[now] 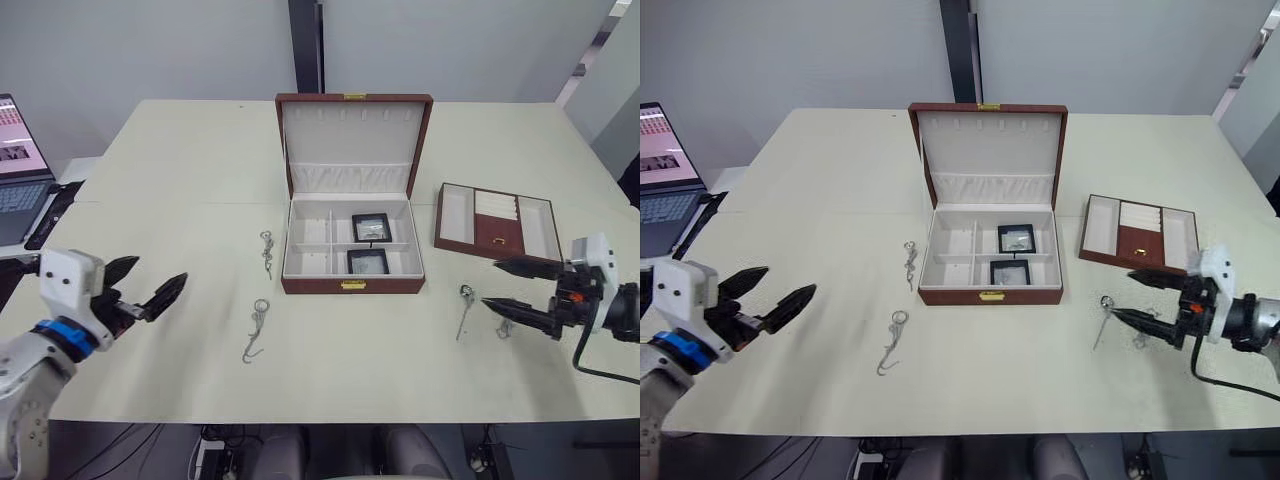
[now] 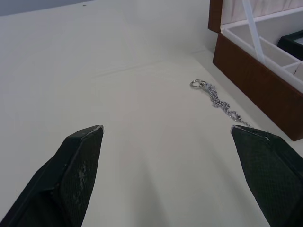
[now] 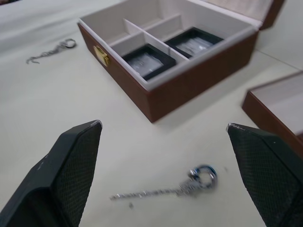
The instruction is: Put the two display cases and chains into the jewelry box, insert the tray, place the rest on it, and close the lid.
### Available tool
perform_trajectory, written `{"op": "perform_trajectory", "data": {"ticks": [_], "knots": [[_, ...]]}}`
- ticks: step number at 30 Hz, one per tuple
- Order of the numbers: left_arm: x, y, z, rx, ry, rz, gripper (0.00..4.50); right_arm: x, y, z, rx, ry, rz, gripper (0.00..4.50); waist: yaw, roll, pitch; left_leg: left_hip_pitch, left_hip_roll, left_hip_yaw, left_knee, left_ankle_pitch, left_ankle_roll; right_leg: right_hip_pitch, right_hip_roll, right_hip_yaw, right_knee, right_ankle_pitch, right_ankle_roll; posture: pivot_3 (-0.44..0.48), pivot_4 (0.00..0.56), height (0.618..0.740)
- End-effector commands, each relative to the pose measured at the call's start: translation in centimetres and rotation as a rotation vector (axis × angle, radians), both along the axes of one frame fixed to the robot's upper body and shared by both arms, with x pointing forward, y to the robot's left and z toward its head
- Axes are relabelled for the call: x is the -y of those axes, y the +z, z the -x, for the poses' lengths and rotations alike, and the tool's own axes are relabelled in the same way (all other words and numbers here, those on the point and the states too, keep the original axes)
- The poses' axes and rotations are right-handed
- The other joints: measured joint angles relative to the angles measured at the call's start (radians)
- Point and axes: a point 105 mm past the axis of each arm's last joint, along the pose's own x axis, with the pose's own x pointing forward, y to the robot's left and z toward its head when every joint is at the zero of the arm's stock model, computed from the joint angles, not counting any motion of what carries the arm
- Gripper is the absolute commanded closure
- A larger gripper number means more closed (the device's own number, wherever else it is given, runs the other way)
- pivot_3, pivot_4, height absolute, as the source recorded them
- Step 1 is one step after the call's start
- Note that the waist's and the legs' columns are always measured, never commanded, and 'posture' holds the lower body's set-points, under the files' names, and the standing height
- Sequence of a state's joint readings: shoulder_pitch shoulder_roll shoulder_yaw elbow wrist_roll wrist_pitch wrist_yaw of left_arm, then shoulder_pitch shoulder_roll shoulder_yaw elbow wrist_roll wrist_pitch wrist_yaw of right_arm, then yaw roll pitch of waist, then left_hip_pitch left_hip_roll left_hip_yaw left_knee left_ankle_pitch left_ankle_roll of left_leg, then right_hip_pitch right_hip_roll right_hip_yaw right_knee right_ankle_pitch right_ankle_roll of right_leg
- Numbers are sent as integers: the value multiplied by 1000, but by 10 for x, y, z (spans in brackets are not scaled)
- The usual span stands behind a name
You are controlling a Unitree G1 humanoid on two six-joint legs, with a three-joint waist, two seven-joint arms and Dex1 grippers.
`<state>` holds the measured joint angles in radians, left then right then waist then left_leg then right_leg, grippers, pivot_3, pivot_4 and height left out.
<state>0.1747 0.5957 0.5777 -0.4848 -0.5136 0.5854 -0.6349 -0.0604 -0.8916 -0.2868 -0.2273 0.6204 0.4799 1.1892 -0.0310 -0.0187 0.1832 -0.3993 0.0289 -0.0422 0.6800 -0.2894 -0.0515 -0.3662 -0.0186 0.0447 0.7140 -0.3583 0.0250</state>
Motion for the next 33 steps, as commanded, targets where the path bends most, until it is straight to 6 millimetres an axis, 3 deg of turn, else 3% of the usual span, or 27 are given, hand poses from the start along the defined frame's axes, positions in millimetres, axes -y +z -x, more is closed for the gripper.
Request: {"op": "perform_trajectory", "data": {"ticks": [1, 5, 12, 20, 33], "knots": [[27, -6, 5, 19, -36, 11, 32, -30, 14, 7, 44, 105, -28, 0, 0, 0, 0, 0, 0, 0, 0, 0, 0, 0, 0, 0, 0, 0, 0, 0, 150, 740], [48, -19, 10, 14, -27, 87, 32, -55, 21, 15, 67, 209, -28, 0, 2, 0, 0, 1, -1, -2, 0, 0, 0, 2, 0, 0, 0, 0, 0, 0, 150, 740], [77, -52, 22, -43, -22, 138, 32, -70, 22, 22, 78, 288, -3, 0, 3, 0, 0, 1, -1, -4, 0, 0, 0, 5, 0, -1, -2, 0, 0, 0, 150, 740], [88, -80, 18, -89, -19, 96, 32, -66, 13, 19, 77, 272, 20, 0, 3, 0, 0, 5, -2, -6, 0, 0, 0, 11, 1, -3, -6, 0, 0, 0, 150, 740], [89, -100, 16, -137, -52, 74, 32, -64, 4, 21, 79, 244, 18, 0, 3, 0, 0, 9, -1, -7, -1, 0, 0, 15, 1, -4, -8, 0, 0, 0, 150, 740]]}}
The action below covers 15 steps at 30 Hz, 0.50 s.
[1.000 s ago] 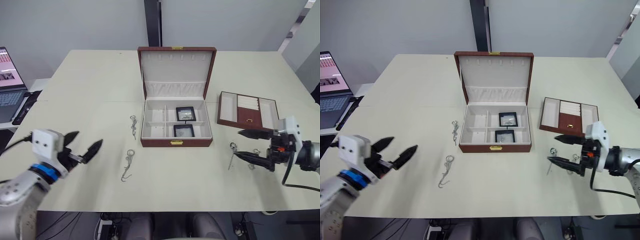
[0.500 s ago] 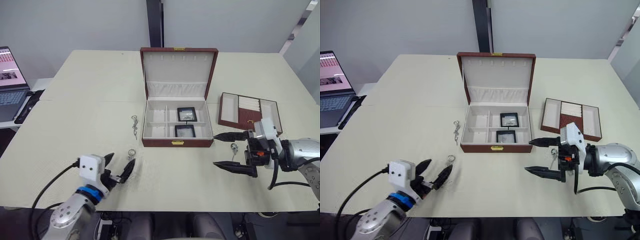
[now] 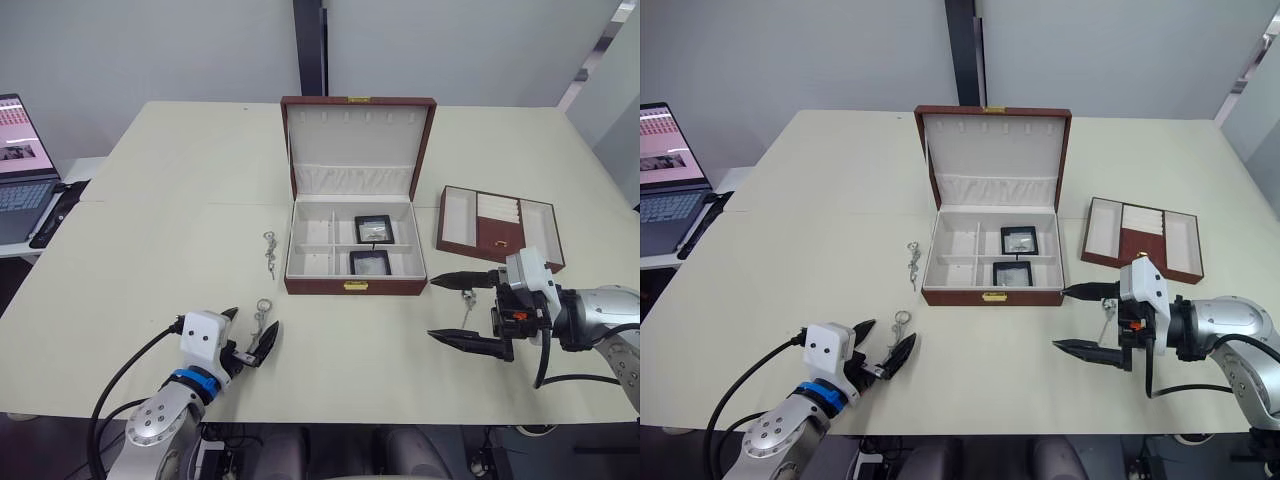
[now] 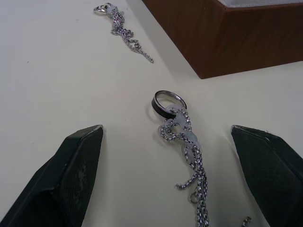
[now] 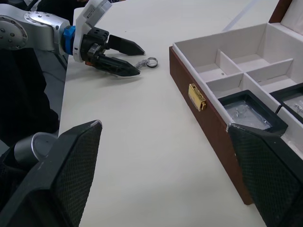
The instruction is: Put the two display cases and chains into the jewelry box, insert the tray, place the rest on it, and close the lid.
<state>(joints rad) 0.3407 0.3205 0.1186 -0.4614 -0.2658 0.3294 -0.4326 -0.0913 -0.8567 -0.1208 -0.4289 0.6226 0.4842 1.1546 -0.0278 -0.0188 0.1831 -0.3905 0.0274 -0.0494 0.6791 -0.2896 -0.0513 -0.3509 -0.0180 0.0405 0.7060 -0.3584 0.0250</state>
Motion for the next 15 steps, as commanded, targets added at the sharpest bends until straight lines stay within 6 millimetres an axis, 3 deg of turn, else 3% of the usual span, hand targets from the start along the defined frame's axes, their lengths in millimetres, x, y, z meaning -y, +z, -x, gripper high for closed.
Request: {"op": "perform_trajectory", "data": {"ticks": [1, 4, 15], "knots": [[2, -7, 4, -22, -25, -4, 209, -3, 7, 1, 44, 13, -11, 0, 0, 0, 0, 1, 0, 0, 0, 0, 0, 1, 0, 0, 0, 0, 0, 0, 150, 740], [1, -8, 4, -28, -29, -5, 883, -2, 7, 1, 45, 13, -10, 0, 1, 0, 0, 1, 0, 0, 0, 0, 0, 1, 0, 0, -1, 0, 0, 0, 150, 740], [-2, -8, 1, -14, -27, -9, 4097, -1, 5, 0, 42, 2, -18, 0, 1, 0, 0, 1, 0, 0, -1, 0, 0, 2, 0, 0, -2, 0, 0, 0, 150, 740]]}}
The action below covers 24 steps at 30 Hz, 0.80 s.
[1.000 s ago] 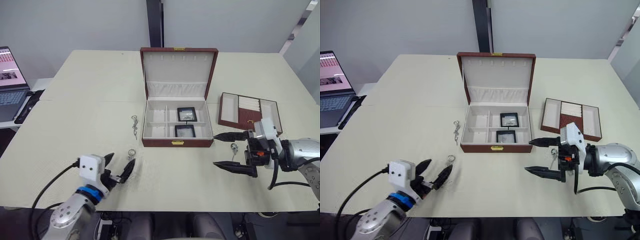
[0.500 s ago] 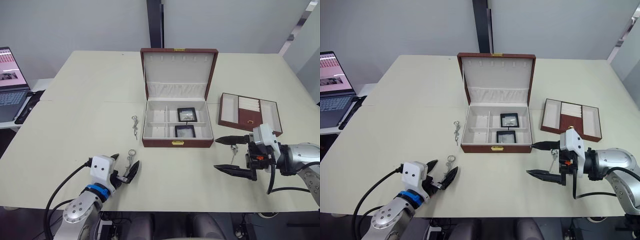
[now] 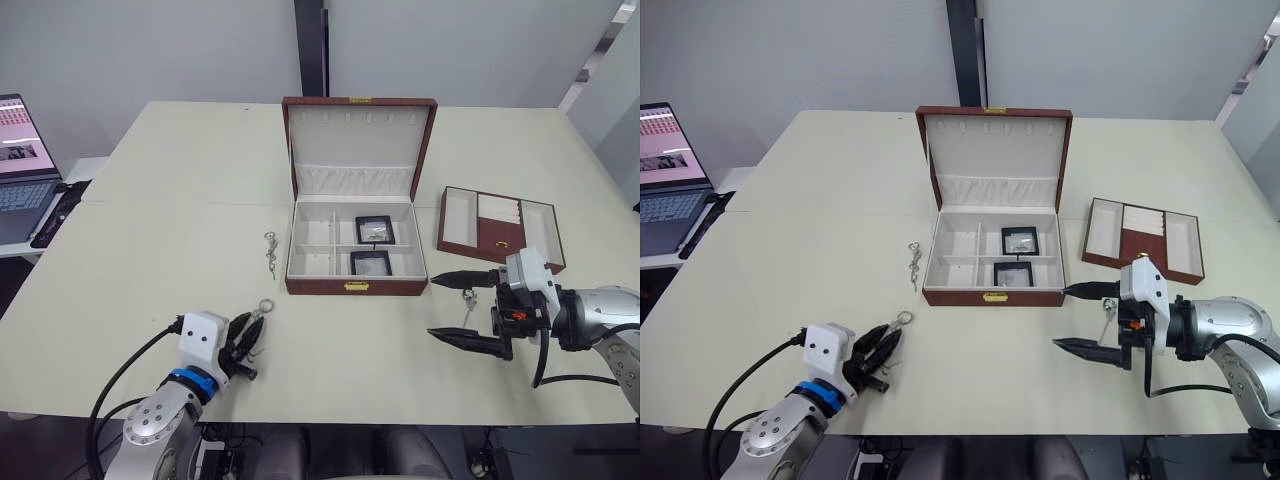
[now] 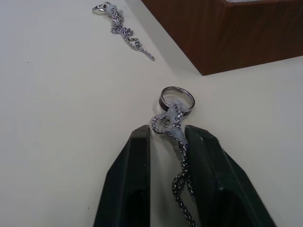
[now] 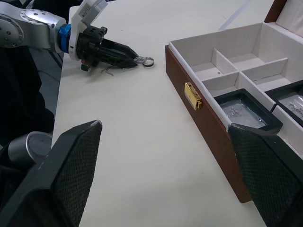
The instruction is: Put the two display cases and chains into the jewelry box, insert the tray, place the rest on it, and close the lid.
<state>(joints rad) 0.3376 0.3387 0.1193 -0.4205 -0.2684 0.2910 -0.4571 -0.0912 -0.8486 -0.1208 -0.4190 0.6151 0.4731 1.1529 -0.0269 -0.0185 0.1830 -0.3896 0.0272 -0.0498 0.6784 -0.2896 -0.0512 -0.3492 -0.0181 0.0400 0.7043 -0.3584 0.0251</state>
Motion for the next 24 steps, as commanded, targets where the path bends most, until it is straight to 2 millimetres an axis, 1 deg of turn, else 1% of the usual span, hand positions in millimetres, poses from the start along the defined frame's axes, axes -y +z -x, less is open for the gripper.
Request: {"op": "perform_trajectory", "data": {"ticks": [1, 5, 10, 19, 24], "knots": [[0, -4, 0, -12, -8, 0, 4407, -1, 6, 2, 36, 9, -13, 0, 0, 0, 0, 0, 0, 0, 0, 0, 0, 0, 0, 0, 0, 0, 0, 0, 150, 740], [0, -4, -1, -5, -6, -1, 4460, -1, 6, 1, 36, 5, -13, 0, 0, 0, 0, 0, 0, 0, 0, 0, 0, 0, 0, 0, 0, 0, 0, 0, 150, 740], [-3, 6, -4, 40, 11, 23, 4460, -1, 6, 0, 41, 3, -13, 0, 0, 0, 0, 0, 0, 0, 0, 0, 0, 0, 0, 0, 0, 0, 0, 0, 150, 740], [0, 49, -9, 163, 0, 102, 4460, -3, 13, -4, 65, 2, -19, 0, 0, 0, 0, 0, 0, 0, 0, 0, 0, 0, 0, 0, 0, 0, 0, 0, 150, 740], [10, 75, -18, 215, -43, 119, 4460, -4, 18, -7, 86, -8, -30, 0, 0, 0, 0, 0, 0, 0, 0, 0, 0, 0, 0, 0, -1, 0, 0, 0, 150, 740]]}}
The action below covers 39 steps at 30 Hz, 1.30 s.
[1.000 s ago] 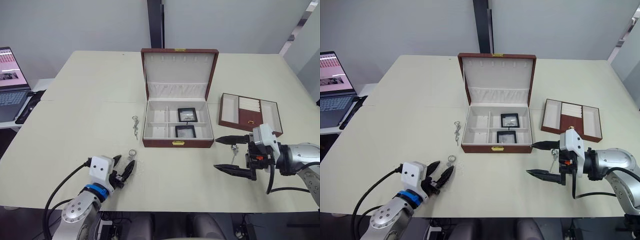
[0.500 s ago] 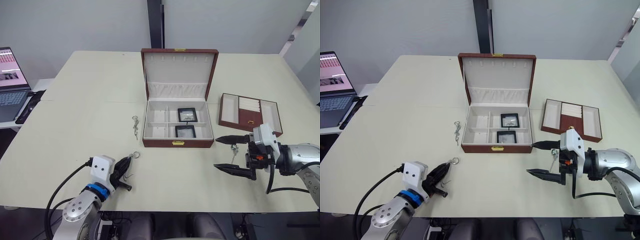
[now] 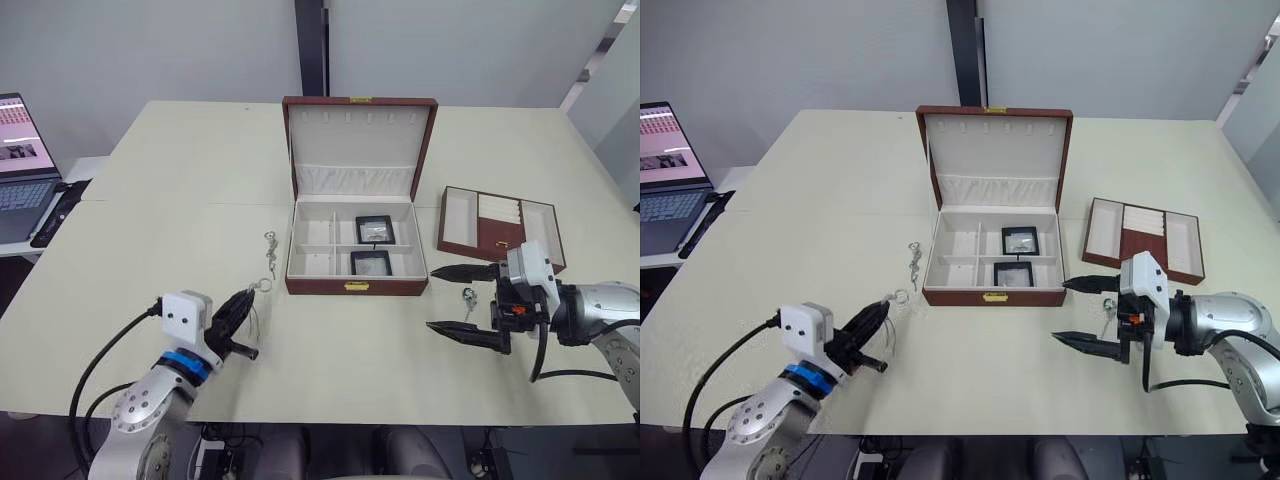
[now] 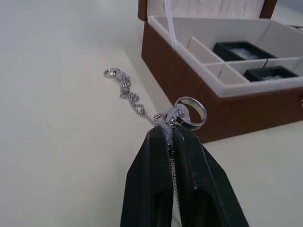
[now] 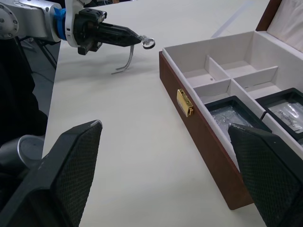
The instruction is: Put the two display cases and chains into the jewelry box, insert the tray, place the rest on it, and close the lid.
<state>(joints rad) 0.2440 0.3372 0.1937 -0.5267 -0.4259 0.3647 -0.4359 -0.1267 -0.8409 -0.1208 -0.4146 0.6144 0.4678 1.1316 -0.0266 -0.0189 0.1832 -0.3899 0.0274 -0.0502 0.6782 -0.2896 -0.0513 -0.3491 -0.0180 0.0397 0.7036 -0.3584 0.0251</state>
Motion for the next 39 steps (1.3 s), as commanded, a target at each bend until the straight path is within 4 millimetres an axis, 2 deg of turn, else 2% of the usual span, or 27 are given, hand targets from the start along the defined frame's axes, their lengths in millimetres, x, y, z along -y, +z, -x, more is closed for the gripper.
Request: {"op": "perform_trajectory", "data": {"ticks": [1, 7, 12, 17, 23, 28, 33, 39], "knots": [[9, 29, -5, 80, -41, -2, 4460, -2, 11, -2, 48, 1, -23, 0, 0, 0, 0, 0, 0, 0, 0, 0, 0, 0, 0, 0, 0, 0, 0, 0, 150, 740], [24, 53, -24, 115, -111, -1, 4460, -1, 20, -10, 84, -50, -48, 0, 0, 0, 0, 0, 0, 0, 0, 0, 0, 0, 0, 0, 0, 0, 0, 0, 150, 740], [41, 77, -57, 158, -181, -9, 4460, 5, 30, -21, 114, -137, -80, 0, 1, 0, 0, 0, -1, -1, 0, 0, 0, 0, 0, -1, 0, 0, 0, 0, 150, 740], [59, 86, -84, 163, -199, -9, 4460, 6, 37, -26, 146, -191, -98, 0, 2, 0, 0, -4, -1, 0, 0, 0, 0, -2, 1, -1, -2, 0, 0, 0, 150, 740], [78, 85, -100, 146, -192, 3, 4460, 7, 41, -29, 167, -235, -113, 0, 1, 0, 0, -5, -1, -1, 1, 0, 0, -2, 0, -1, -2, 0, 0, 0, 150, 740], [86, 72, -108, 100, -149, 1, 4460, 6, 43, -28, 171, -250, -122, 0, 1, 0, 0, -5, -1, -1, 1, 0, 0, -2, 0, -1, -2, 0, 0, 0, 150, 740], [86, 62, -113, 83, -107, 2, 4460, 5, 42, -29, 170, -256, -123, 0, 2, 0, 0, -5, -1, -1, 1, 0, 0, -2, 0, -1, -2, 0, 0, 0, 150, 740], [86, 64, -122, 87, -66, 28, 4460, 5, 43, -29, 168, -256, -120, 0, 4, -1, 0, -5, -1, -1, 1, 0, 0, -2, 0, -2, -2, 0, 0, 0, 150, 740]]}}
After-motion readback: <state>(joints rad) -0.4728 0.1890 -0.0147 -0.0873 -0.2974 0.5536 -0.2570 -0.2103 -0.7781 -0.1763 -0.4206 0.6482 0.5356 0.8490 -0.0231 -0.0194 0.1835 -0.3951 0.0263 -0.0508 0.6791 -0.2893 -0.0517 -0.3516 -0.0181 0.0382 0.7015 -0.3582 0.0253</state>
